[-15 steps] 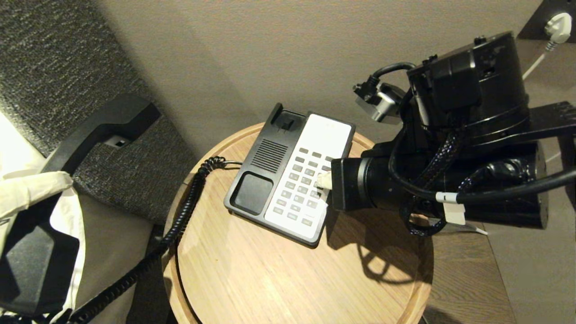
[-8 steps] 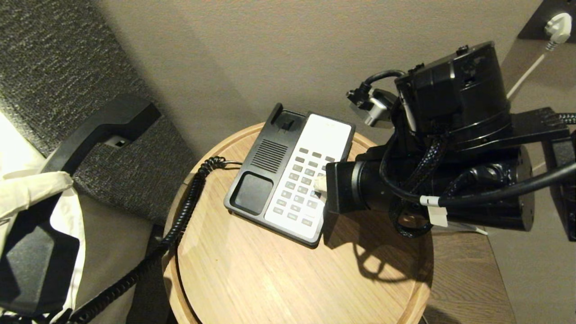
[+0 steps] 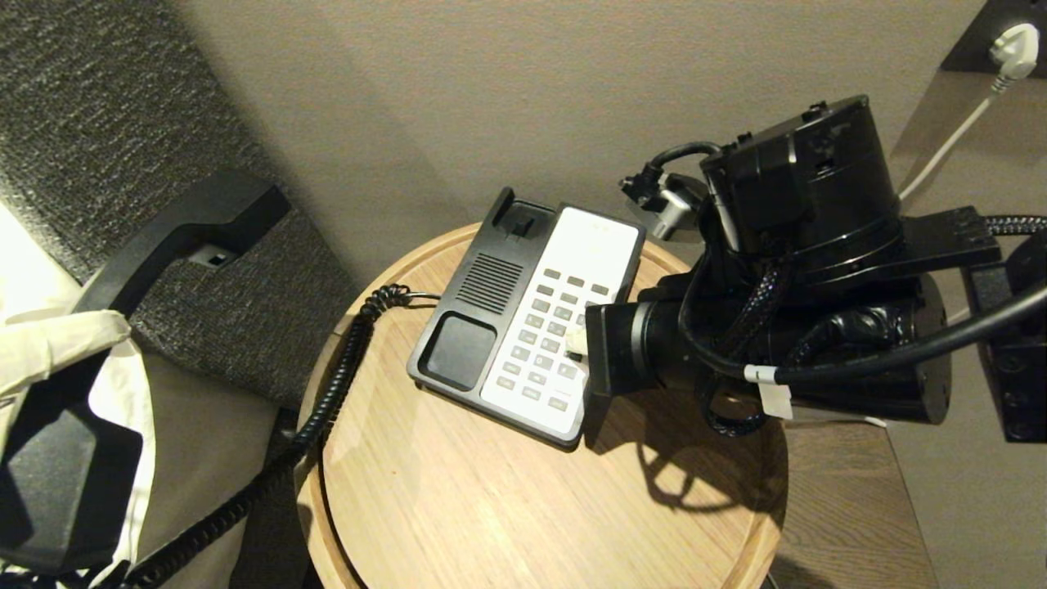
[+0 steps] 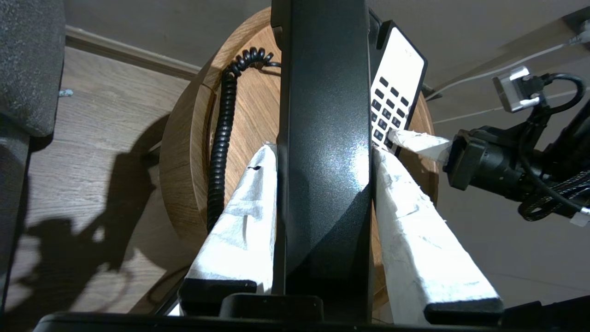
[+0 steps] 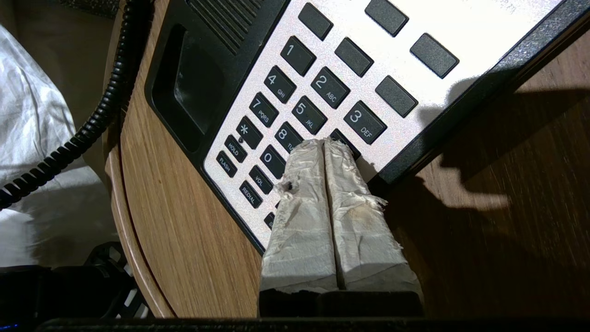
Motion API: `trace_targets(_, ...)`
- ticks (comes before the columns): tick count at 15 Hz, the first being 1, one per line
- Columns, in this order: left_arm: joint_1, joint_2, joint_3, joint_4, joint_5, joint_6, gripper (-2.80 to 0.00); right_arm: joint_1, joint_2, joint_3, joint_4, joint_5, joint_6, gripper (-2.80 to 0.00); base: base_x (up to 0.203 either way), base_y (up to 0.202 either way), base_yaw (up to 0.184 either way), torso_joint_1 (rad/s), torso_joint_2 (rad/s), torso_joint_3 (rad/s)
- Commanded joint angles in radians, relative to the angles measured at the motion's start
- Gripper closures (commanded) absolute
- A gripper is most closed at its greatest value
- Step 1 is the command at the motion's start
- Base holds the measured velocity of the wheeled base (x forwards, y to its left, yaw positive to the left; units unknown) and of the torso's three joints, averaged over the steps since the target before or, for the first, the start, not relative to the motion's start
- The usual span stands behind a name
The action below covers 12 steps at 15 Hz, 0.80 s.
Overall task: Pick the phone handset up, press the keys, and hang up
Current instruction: Dial the number
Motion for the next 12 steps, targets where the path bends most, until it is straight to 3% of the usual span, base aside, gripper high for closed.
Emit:
trace_targets(1, 0.000, -0.002, 0.002, 0.000, 0.002, -0.004, 0.00, -0.015, 0.015, -0.003, 0.002, -0.004, 0.000, 0.00, 0.000, 0.000, 0.000, 0.000, 0.00, 0.000)
trace_targets(12, 0.000, -0.033, 0.041, 0.000, 0.001, -0.005, 0.00, -0.021, -0.013, -0.019, 0.002, -0.004, 0.006, 0.00, 0.000, 0.000, 0.000, 0.000, 0.00, 0.000)
